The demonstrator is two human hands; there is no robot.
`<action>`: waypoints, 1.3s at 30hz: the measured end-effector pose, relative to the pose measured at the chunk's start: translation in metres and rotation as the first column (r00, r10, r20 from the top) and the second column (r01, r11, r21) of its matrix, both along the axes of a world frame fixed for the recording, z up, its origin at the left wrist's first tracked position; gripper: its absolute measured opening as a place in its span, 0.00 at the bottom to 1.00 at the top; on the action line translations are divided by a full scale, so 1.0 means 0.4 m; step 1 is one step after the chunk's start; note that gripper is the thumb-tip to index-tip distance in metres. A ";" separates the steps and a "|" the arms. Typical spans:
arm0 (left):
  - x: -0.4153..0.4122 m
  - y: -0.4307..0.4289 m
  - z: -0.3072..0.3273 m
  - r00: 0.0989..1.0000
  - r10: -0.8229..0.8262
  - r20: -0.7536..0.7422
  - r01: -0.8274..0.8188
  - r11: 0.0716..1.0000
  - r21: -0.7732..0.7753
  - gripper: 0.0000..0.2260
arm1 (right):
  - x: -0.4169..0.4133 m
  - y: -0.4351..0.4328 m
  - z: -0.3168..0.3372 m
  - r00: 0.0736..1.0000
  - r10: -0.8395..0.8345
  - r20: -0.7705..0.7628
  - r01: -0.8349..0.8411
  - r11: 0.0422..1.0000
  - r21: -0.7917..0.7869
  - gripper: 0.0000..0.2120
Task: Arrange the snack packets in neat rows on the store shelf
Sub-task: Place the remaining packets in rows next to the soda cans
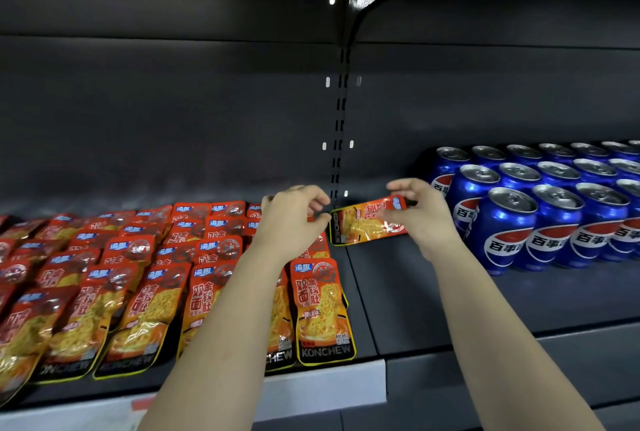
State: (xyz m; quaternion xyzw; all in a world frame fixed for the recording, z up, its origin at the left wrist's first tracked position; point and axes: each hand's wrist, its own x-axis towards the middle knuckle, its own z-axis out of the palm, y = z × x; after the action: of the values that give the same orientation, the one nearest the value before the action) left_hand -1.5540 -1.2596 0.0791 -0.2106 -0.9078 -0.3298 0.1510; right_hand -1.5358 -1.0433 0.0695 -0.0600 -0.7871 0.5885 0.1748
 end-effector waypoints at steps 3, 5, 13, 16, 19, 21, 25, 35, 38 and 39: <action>0.005 0.011 -0.002 0.996 -0.085 -0.028 0.086 0.996 0.025 0.12 | 0.012 -0.011 0.022 0.987 0.082 -0.141 -0.110 0.973 -0.202 0.21; 0.014 0.024 0.000 0.986 -0.160 -0.050 0.161 0.987 0.021 0.19 | 0.018 -0.017 0.035 0.971 0.103 -0.216 -0.155 0.958 -0.243 0.21; 0.030 0.053 0.006 0.977 -0.162 -0.137 0.179 0.977 0.117 0.11 | 0.028 -0.064 0.054 0.898 0.252 -0.361 -0.369 0.877 -0.307 0.19; 0.039 0.046 0.012 0.982 -0.186 -0.033 0.189 0.958 0.214 0.09 | 0.017 -0.084 0.047 0.905 0.281 -0.320 -0.386 0.858 -0.338 0.22; 0.041 0.032 0.018 0.967 -0.233 0.098 0.180 0.907 0.381 0.09 | 0.018 -0.104 0.041 0.912 0.337 -0.235 -0.399 0.863 -0.310 0.29; 0.037 0.019 0.020 0.963 -0.233 0.132 0.155 0.886 0.436 0.11 | 0.023 -0.115 0.039 0.900 0.388 -0.198 -0.431 0.859 -0.276 0.29; 0.039 -0.019 0.031 0.957 -0.246 0.155 0.167 0.901 0.401 0.12 | 0.038 -0.132 0.055 0.883 0.453 -0.126 -0.470 0.861 -0.195 0.22; 0.046 -0.338 0.063 0.999 0.005 0.046 -0.012 0.985 0.171 0.06 | 0.032 -0.297 0.097 0.842 0.531 0.094 -0.521 0.846 -0.116 0.12; 0.031 -0.449 0.052 0.996 0.091 0.000 -0.091 0.993 0.078 0.06 | 0.040 -0.395 0.095 0.804 0.574 0.154 -0.567 0.819 -0.093 0.12; 0.028 -0.481 0.047 0.994 0.106 -0.015 -0.105 0.993 0.049 0.07 | 0.045 -0.428 0.093 0.797 0.579 0.170 -0.576 0.814 -0.071 0.12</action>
State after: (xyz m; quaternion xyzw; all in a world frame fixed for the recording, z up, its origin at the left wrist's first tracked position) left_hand -1.5427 -1.4521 0.0979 -0.1614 -0.9081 -0.3412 0.1812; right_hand -1.5177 -1.2144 0.1067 0.1274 -0.7758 0.6119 -0.0866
